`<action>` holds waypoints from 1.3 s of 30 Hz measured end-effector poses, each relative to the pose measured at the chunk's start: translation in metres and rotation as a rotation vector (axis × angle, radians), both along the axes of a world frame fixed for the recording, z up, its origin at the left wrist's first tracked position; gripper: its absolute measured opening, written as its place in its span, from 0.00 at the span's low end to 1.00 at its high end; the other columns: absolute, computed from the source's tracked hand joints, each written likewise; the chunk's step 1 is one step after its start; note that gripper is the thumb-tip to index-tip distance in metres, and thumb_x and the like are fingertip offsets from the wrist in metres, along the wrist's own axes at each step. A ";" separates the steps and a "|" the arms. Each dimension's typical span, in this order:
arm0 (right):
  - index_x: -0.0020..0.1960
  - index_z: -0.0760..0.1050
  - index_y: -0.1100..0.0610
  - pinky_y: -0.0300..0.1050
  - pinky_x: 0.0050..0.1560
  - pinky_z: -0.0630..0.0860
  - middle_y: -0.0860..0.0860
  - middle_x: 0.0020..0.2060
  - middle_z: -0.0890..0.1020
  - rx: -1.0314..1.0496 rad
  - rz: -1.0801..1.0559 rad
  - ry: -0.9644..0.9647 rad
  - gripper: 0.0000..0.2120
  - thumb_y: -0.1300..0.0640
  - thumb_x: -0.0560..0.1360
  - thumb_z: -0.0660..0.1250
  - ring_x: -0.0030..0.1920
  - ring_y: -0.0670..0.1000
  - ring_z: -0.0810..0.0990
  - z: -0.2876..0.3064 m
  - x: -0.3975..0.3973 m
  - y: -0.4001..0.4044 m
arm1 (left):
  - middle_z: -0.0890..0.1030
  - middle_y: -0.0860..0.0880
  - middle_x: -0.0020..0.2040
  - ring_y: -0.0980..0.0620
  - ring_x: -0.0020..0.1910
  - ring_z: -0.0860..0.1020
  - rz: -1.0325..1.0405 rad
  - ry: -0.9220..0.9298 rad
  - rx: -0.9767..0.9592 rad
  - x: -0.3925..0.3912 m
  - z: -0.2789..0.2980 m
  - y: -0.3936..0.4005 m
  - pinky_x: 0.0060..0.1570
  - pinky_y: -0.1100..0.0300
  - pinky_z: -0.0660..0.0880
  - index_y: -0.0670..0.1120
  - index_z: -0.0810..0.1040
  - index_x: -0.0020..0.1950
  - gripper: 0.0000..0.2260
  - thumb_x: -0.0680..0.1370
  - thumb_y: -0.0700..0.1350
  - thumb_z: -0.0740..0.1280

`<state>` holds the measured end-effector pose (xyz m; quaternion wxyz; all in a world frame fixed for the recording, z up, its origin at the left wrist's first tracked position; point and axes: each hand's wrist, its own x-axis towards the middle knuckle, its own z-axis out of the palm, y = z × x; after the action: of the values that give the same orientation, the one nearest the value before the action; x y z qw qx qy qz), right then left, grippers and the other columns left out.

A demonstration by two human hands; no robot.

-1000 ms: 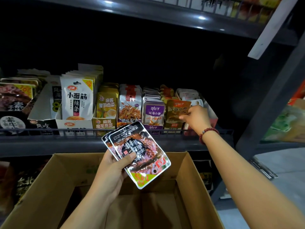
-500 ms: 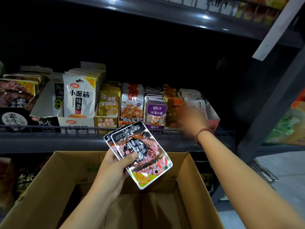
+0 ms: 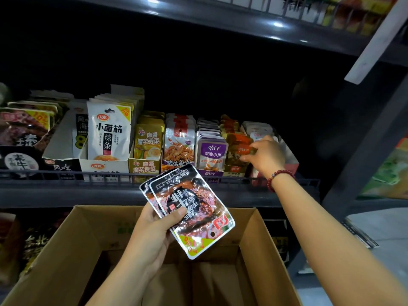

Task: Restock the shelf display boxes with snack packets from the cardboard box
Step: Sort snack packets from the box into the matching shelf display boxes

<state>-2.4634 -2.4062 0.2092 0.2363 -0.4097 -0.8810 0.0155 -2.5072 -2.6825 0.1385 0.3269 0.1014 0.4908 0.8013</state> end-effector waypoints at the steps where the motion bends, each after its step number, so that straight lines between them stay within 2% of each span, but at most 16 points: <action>1: 0.63 0.76 0.54 0.46 0.52 0.73 0.53 0.61 0.71 0.023 -0.007 -0.021 0.24 0.44 0.71 0.71 0.59 0.53 0.72 0.000 0.000 -0.001 | 0.84 0.43 0.53 0.43 0.51 0.83 0.001 0.001 0.002 0.000 0.000 -0.001 0.44 0.51 0.78 0.44 0.75 0.63 0.22 0.71 0.33 0.70; 4: 0.62 0.72 0.53 0.45 0.53 0.70 0.53 0.62 0.68 0.141 0.033 -0.016 0.25 0.45 0.70 0.73 0.62 0.53 0.68 0.008 0.001 -0.004 | 0.85 0.44 0.52 0.43 0.51 0.83 -0.002 -0.002 0.003 0.000 0.002 -0.001 0.45 0.50 0.78 0.45 0.75 0.62 0.21 0.71 0.33 0.70; 6: 0.69 0.64 0.51 0.47 0.59 0.69 0.54 0.68 0.64 0.169 0.123 0.000 0.35 0.47 0.68 0.75 0.67 0.55 0.65 0.013 -0.003 -0.005 | 0.85 0.44 0.52 0.43 0.51 0.83 -0.002 -0.006 0.003 0.001 0.003 -0.001 0.45 0.50 0.78 0.45 0.75 0.62 0.20 0.71 0.33 0.70; 8: 0.76 0.55 0.49 0.51 0.66 0.67 0.54 0.74 0.59 0.115 0.200 -0.084 0.45 0.45 0.66 0.76 0.72 0.56 0.61 0.018 -0.011 -0.003 | 0.85 0.43 0.52 0.43 0.51 0.83 -0.001 -0.012 -0.001 0.002 0.004 -0.001 0.44 0.50 0.78 0.45 0.75 0.62 0.20 0.71 0.33 0.70; 10: 0.77 0.51 0.49 0.50 0.68 0.65 0.53 0.76 0.57 0.016 0.258 -0.187 0.49 0.45 0.66 0.76 0.74 0.55 0.61 0.022 -0.020 0.005 | 0.84 0.43 0.52 0.43 0.51 0.83 0.003 -0.019 -0.006 0.002 0.004 -0.002 0.44 0.50 0.78 0.45 0.75 0.61 0.19 0.72 0.33 0.70; 14: 0.76 0.56 0.49 0.51 0.71 0.64 0.52 0.75 0.62 -0.177 0.364 -0.287 0.46 0.48 0.66 0.77 0.73 0.54 0.62 0.031 -0.034 0.021 | 0.85 0.43 0.51 0.43 0.50 0.83 0.003 -0.017 -0.010 0.000 0.004 -0.004 0.45 0.49 0.79 0.45 0.75 0.61 0.19 0.72 0.33 0.70; 18: 0.75 0.58 0.47 0.50 0.70 0.62 0.51 0.74 0.60 -0.166 0.376 -0.371 0.46 0.46 0.64 0.78 0.74 0.54 0.59 0.038 -0.042 0.030 | 0.85 0.43 0.51 0.41 0.51 0.83 -0.002 -0.015 -0.010 -0.002 0.004 -0.004 0.51 0.45 0.78 0.45 0.75 0.61 0.20 0.72 0.33 0.70; 21: 0.76 0.57 0.47 0.49 0.69 0.63 0.51 0.74 0.60 -0.159 0.386 -0.431 0.48 0.48 0.63 0.79 0.73 0.54 0.59 0.041 -0.045 0.029 | 0.85 0.43 0.51 0.42 0.50 0.83 -0.006 -0.009 -0.012 -0.002 0.004 -0.004 0.52 0.44 0.78 0.45 0.75 0.61 0.20 0.71 0.33 0.70; 26: 0.74 0.60 0.46 0.46 0.66 0.66 0.51 0.72 0.62 -0.154 0.422 -0.433 0.45 0.50 0.63 0.79 0.71 0.54 0.62 0.044 -0.038 0.027 | 0.85 0.43 0.50 0.44 0.47 0.84 -0.014 -0.008 0.003 -0.002 0.005 -0.003 0.42 0.50 0.79 0.44 0.75 0.62 0.26 0.64 0.36 0.71; 33: 0.76 0.58 0.47 0.47 0.69 0.63 0.51 0.74 0.60 -0.102 0.447 -0.444 0.46 0.47 0.64 0.78 0.73 0.53 0.60 0.043 -0.017 0.017 | 0.85 0.43 0.50 0.43 0.48 0.84 -0.023 -0.004 -0.006 0.000 0.005 -0.002 0.42 0.51 0.79 0.45 0.75 0.61 0.25 0.64 0.36 0.71; 39: 0.77 0.53 0.47 0.47 0.71 0.60 0.49 0.76 0.58 -0.169 0.486 -0.308 0.47 0.51 0.66 0.77 0.75 0.52 0.57 0.043 0.004 0.003 | 0.85 0.44 0.49 0.44 0.48 0.84 0.002 0.019 -0.027 0.002 0.004 -0.002 0.43 0.51 0.78 0.46 0.75 0.59 0.23 0.66 0.35 0.72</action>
<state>-2.4593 -2.4033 0.2521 0.0543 -0.2024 -0.9743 0.0827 -2.5056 -2.6844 0.1425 0.3226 0.1043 0.5047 0.7939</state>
